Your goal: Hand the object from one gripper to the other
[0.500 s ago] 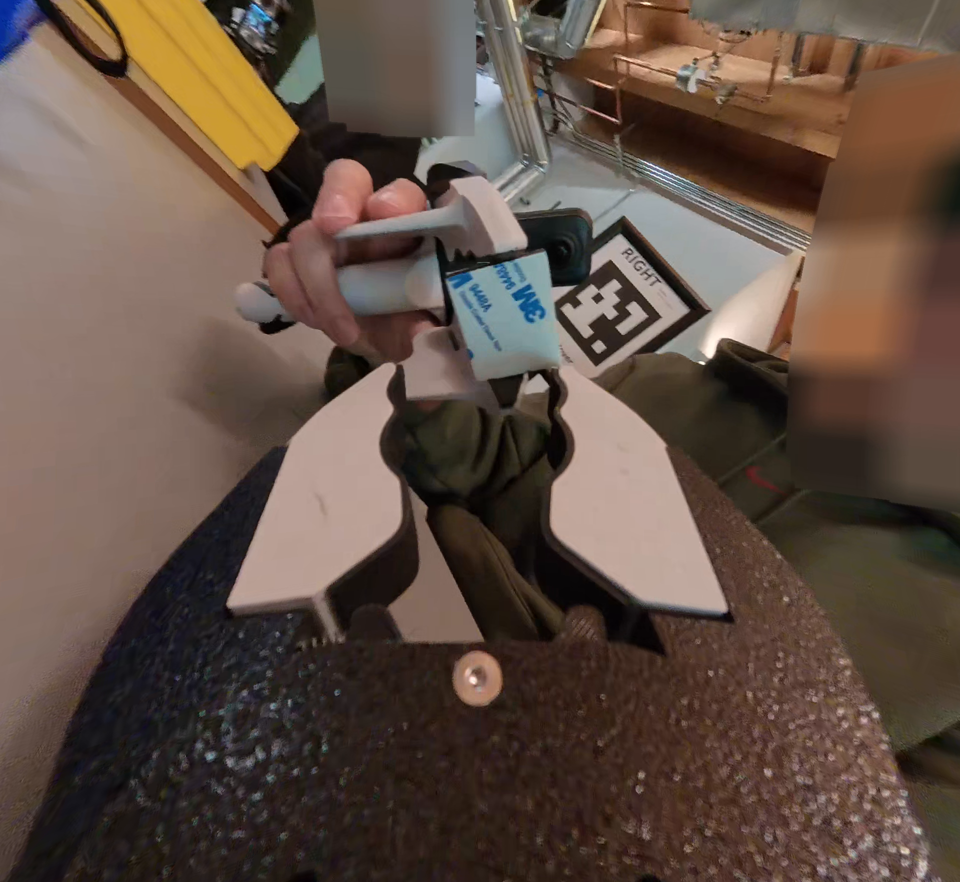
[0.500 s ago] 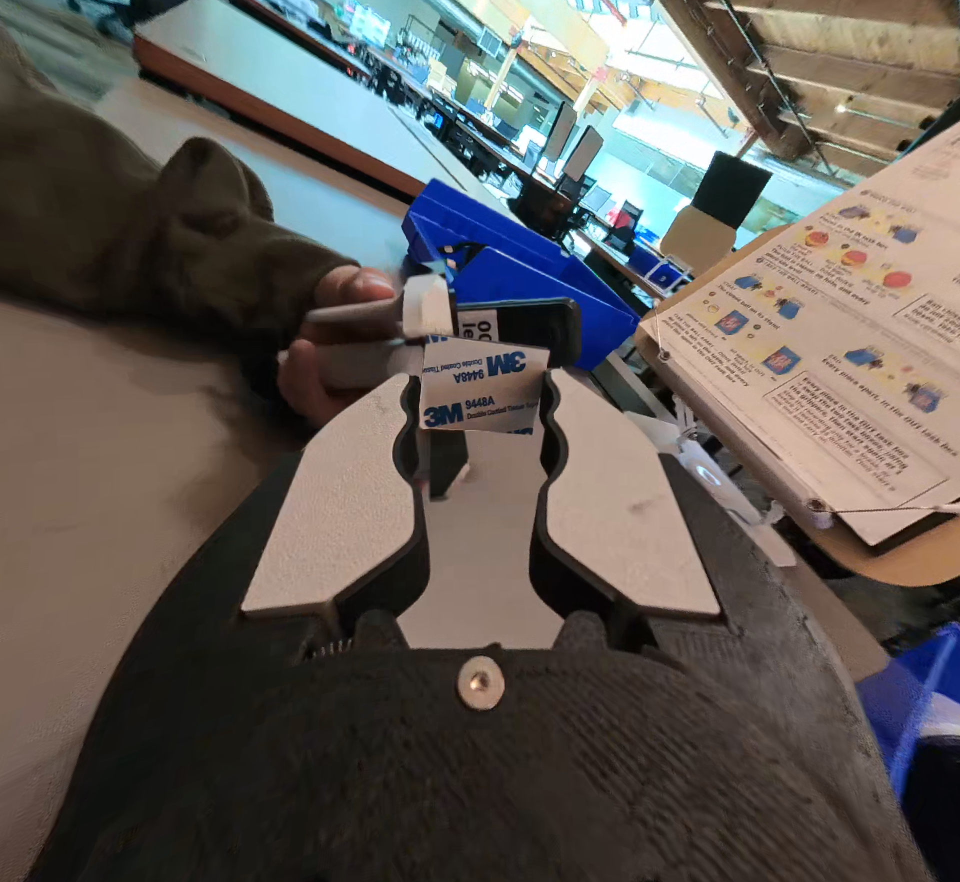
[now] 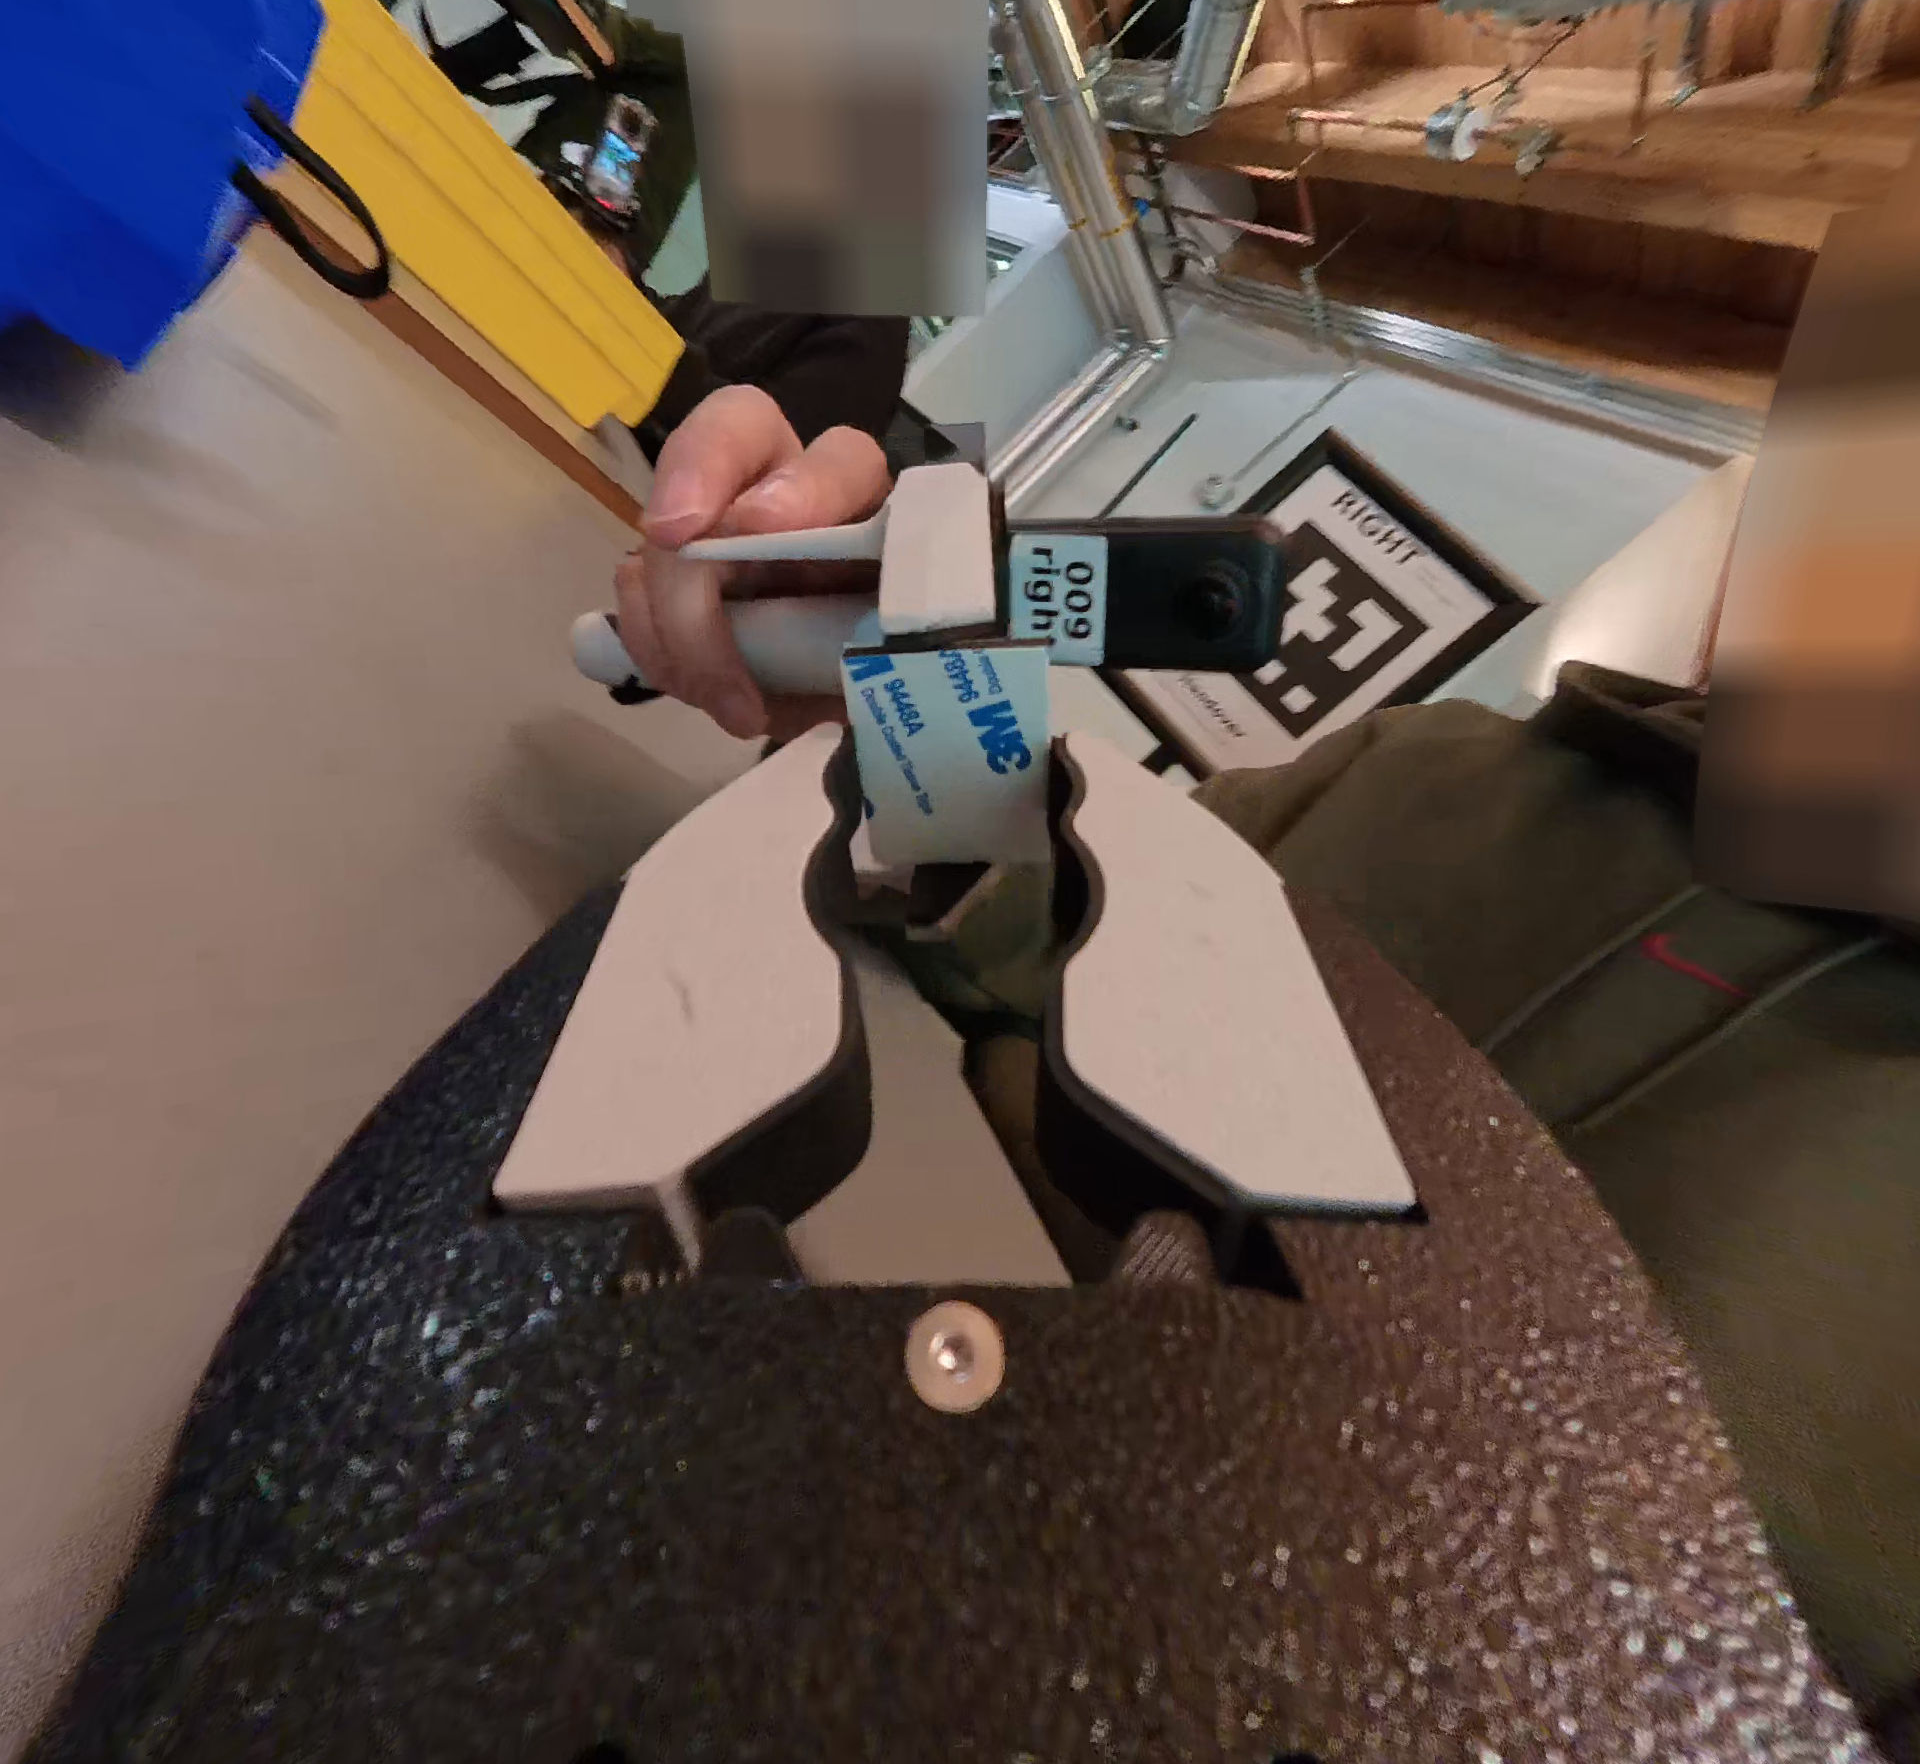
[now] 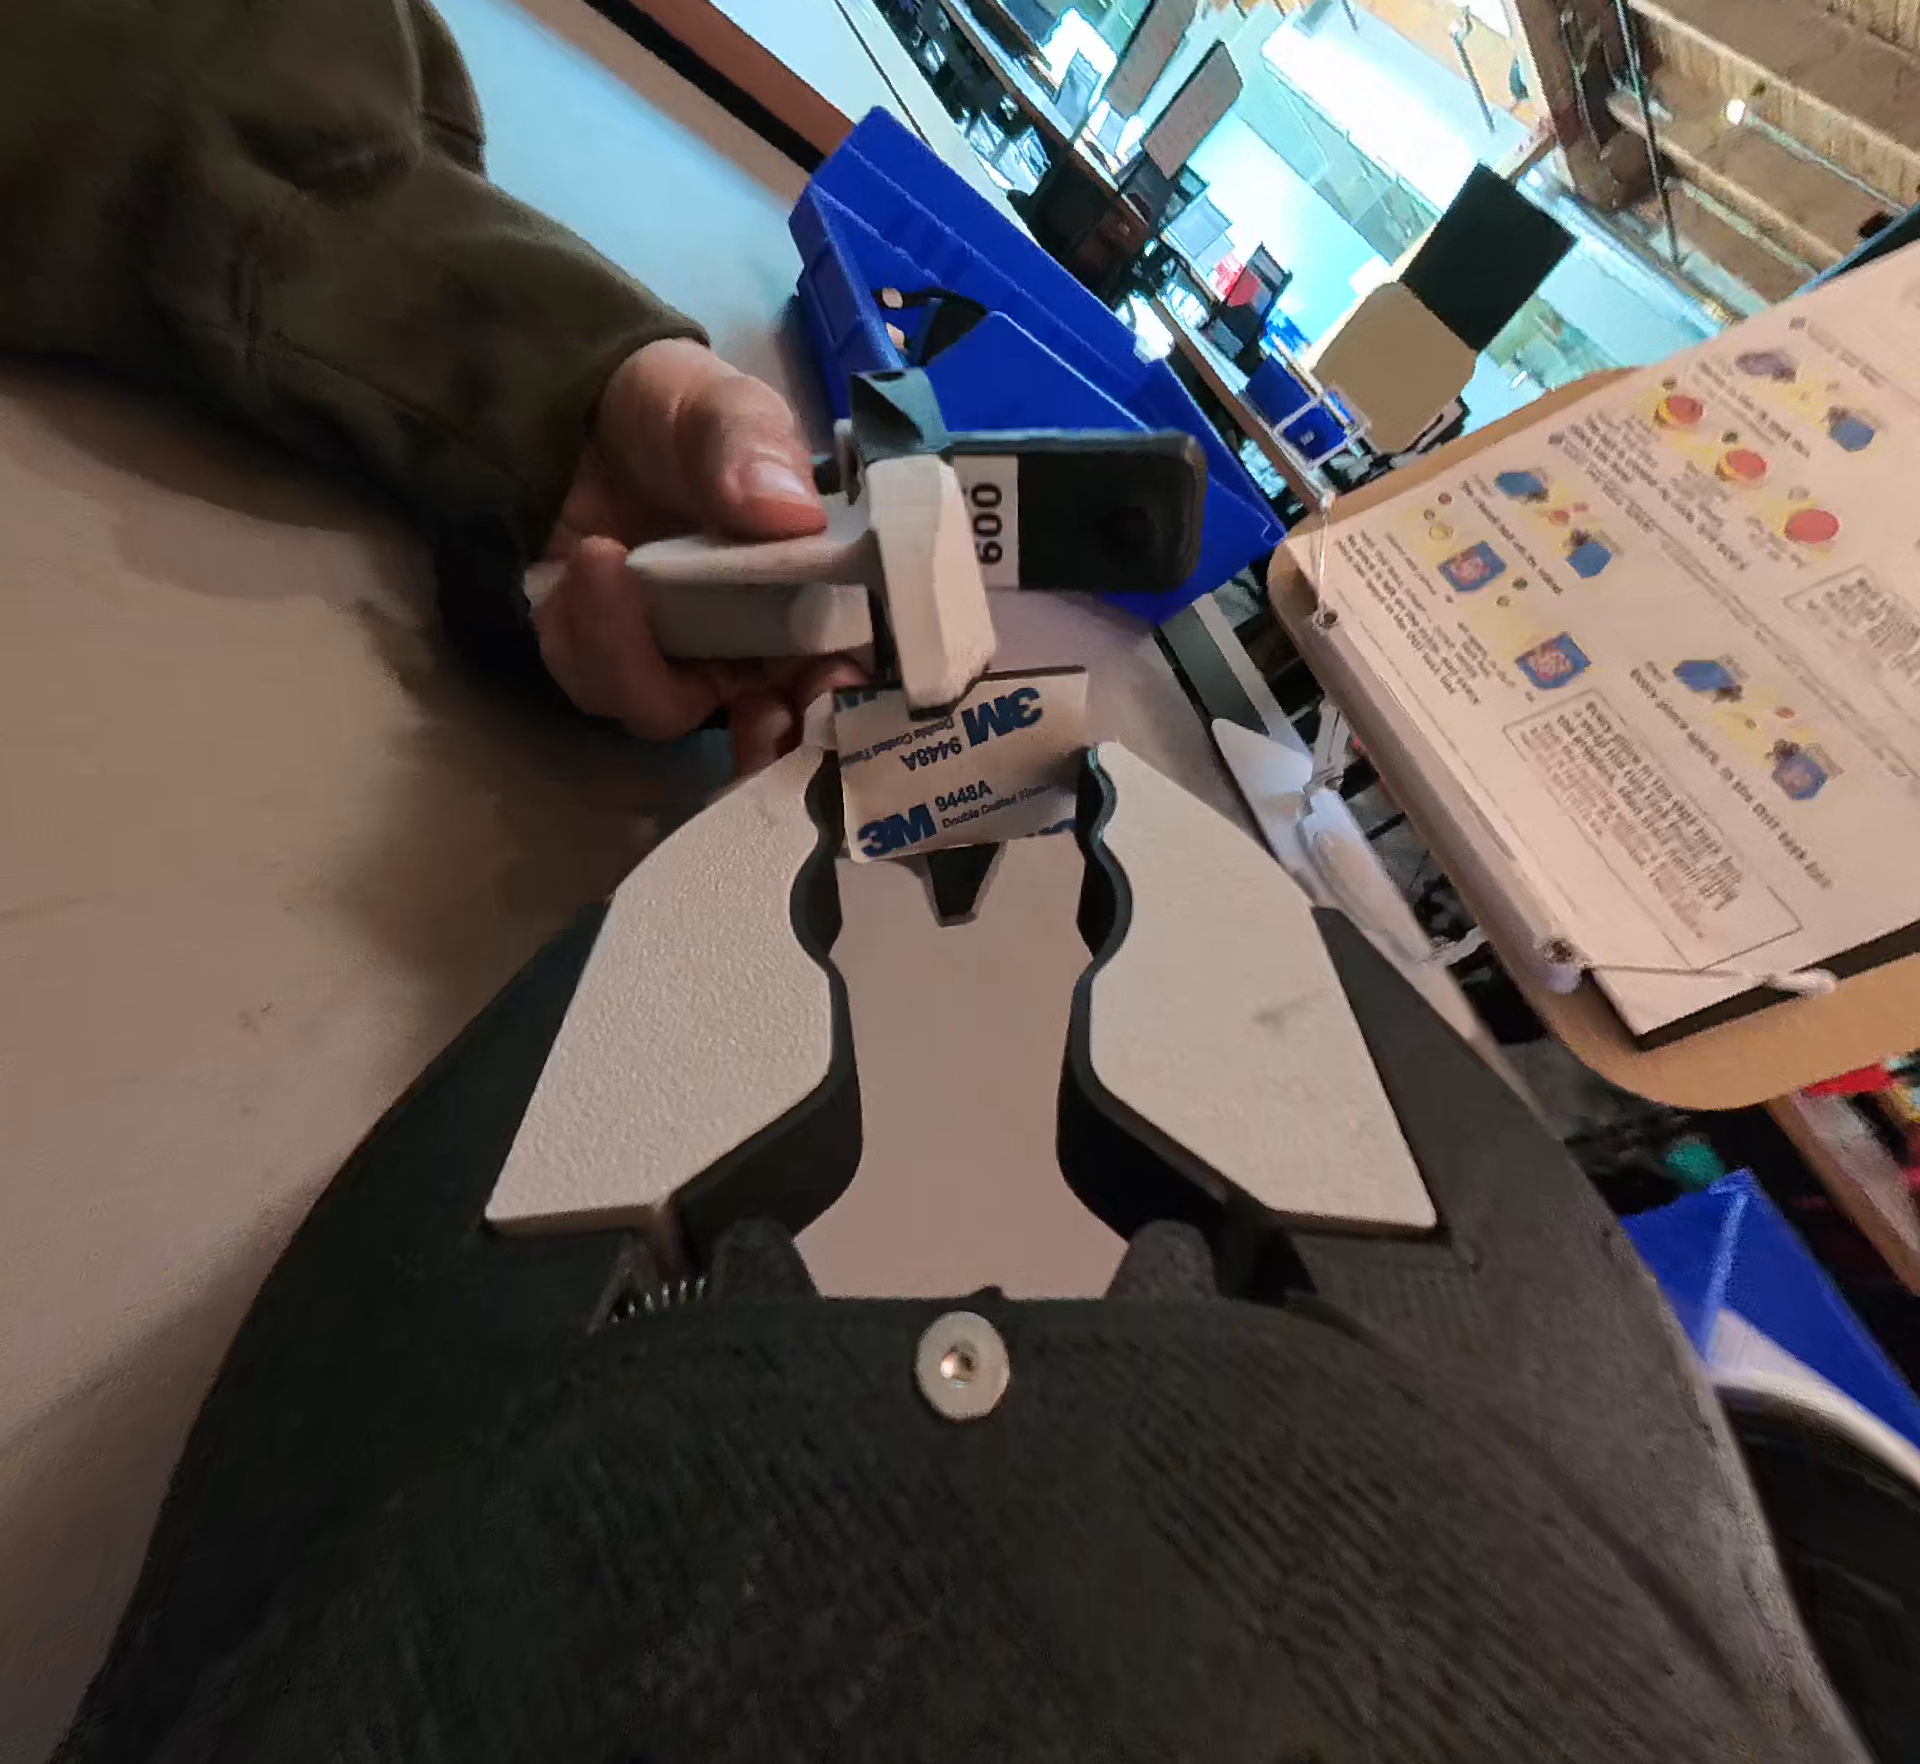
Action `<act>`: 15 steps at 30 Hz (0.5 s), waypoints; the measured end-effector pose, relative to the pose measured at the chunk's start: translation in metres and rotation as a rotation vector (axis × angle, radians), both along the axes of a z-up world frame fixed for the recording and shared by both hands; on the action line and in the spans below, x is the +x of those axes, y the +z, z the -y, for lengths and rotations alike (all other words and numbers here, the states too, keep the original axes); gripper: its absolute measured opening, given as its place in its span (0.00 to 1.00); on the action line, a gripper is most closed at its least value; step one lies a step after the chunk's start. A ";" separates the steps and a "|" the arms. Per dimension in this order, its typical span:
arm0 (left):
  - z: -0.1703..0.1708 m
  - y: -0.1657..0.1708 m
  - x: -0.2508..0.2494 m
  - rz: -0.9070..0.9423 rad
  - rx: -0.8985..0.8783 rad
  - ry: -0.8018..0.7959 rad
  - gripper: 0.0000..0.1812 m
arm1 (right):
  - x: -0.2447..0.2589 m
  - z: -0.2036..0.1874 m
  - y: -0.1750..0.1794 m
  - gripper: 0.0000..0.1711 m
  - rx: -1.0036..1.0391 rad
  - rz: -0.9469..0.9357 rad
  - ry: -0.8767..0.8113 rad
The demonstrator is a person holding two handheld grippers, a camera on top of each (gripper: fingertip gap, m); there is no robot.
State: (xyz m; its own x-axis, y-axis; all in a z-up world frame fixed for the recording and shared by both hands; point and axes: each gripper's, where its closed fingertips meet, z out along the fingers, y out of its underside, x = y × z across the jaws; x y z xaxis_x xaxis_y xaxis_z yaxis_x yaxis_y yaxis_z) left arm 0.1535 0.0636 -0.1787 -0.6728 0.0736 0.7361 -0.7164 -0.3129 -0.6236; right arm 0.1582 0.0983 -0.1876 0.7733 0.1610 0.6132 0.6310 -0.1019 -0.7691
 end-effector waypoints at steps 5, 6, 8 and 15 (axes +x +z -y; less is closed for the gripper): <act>-0.016 0.005 0.015 0.176 0.103 0.216 0.18 | 0.014 0.005 0.014 0.50 0.002 -0.486 -0.021; -0.020 0.008 0.017 0.235 0.135 0.274 0.18 | 0.018 0.006 0.014 0.58 -0.024 -0.626 -0.028; -0.028 0.013 0.022 0.379 0.217 0.395 0.18 | 0.018 0.009 0.012 0.57 -0.092 -0.885 -0.012; -0.023 0.008 0.021 0.909 0.608 0.585 0.19 | 0.001 0.004 0.027 0.44 -0.138 -1.593 0.230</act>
